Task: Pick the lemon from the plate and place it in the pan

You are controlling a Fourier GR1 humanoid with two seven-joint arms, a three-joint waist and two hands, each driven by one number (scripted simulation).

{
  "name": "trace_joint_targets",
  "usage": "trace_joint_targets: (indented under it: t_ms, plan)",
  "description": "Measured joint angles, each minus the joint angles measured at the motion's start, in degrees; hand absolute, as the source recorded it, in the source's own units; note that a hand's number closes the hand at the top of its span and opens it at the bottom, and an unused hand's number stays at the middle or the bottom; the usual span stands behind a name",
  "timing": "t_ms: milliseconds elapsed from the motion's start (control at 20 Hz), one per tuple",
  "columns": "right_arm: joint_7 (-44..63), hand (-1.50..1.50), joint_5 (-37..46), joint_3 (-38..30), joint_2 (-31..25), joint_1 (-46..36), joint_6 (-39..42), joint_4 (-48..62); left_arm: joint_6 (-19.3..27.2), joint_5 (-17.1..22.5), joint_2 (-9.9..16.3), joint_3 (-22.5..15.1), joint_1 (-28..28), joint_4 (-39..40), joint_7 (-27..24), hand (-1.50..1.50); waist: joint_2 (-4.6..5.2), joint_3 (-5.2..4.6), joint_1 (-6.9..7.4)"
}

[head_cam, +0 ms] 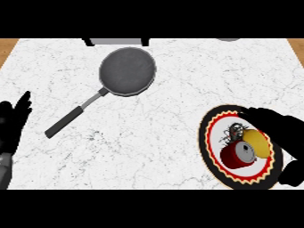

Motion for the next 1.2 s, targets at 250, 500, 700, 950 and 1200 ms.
trace_joint_targets:
  t_ms: [250, 500, 700, 950, 1200]
  plan:
    - [-2.8, -1.50, 5.8, -0.5, 2.0, 0.7, -1.3, 3.2, -1.3, -1.3, -0.9, 1.8, -0.3, 0.5, 0.1, 0.00, 0.00, 0.01, -0.07]
    - [-5.3, -1.50, 9.3, -1.8, 3.7, -0.5, 0.0, 6.0, -2.4, -2.8, -1.9, 2.9, 0.5, -1.4, 1.1, 0.00, -0.02, 0.00, -0.02]
    - [-6.1, -1.50, 12.4, -1.9, 6.3, -0.1, 0.2, 6.2, -3.6, -3.8, -2.6, 4.4, 0.5, -0.9, 1.0, 0.00, -0.02, 0.00, -0.07]
    - [-8.7, -1.50, 15.3, -3.2, 8.0, 1.6, -1.3, 7.4, -5.2, -4.7, -2.9, 6.4, -0.4, -0.2, 0.9, 0.00, -0.01, 0.01, -0.14]
    - [-10.0, -1.50, 18.3, -4.0, 10.5, -0.3, -0.9, 11.3, -5.2, -6.7, -4.9, 6.7, -0.6, 0.2, 0.7, 0.00, 0.00, 0.00, -0.08]
